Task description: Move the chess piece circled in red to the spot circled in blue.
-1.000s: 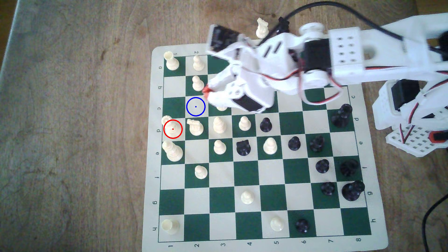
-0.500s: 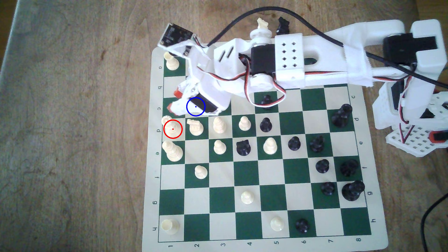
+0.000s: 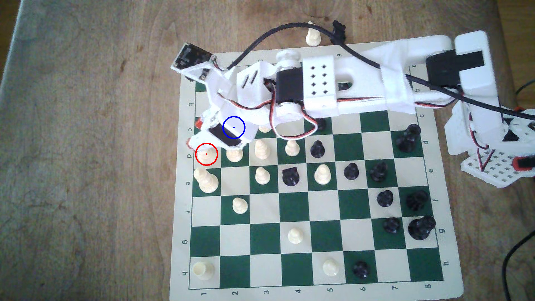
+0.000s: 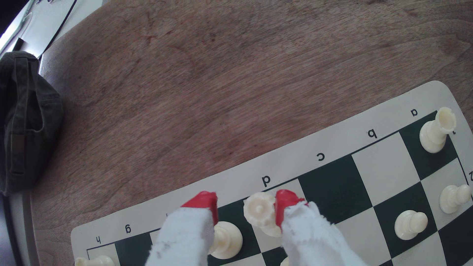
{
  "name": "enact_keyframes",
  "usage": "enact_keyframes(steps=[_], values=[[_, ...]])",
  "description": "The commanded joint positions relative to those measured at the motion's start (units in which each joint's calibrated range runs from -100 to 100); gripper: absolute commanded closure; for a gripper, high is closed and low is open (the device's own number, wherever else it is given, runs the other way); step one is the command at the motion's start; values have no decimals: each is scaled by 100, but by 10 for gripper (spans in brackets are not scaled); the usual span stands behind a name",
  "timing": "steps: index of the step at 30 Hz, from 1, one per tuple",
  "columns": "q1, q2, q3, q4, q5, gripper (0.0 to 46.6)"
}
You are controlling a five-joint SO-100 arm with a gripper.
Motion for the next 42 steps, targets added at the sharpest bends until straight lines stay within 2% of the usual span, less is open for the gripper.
enact_keyframes(steps=[1, 19, 42], values=[[-91, -21, -869, -79, 0, 342], [58, 556, -1223, -136, 137, 343], [-60, 777, -1105, -112, 137, 345]])
